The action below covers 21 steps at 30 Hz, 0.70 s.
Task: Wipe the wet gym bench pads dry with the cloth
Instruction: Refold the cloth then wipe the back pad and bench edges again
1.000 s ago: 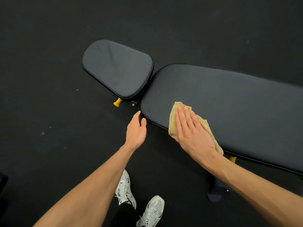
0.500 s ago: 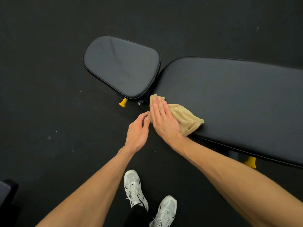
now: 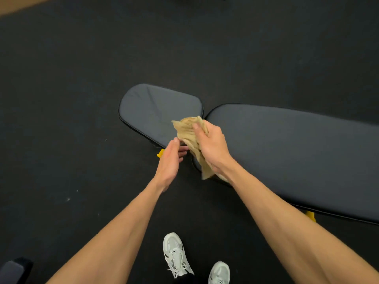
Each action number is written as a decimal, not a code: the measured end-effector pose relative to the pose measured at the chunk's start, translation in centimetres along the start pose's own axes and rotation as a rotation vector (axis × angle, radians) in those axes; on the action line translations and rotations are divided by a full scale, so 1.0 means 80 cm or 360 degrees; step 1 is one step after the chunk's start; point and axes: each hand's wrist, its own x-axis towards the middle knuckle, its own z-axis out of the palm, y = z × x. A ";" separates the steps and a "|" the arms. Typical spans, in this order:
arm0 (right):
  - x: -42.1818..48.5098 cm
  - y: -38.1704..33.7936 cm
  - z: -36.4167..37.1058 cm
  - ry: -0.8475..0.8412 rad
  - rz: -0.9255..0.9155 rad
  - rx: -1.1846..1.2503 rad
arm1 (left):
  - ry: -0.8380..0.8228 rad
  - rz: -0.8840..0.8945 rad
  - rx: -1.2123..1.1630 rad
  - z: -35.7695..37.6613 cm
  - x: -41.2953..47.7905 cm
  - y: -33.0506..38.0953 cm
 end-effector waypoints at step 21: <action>0.152 -0.121 -0.241 0.0589 -0.0511 -0.0193 | -0.1042 -0.0297 -0.0102 0.185 0.187 0.330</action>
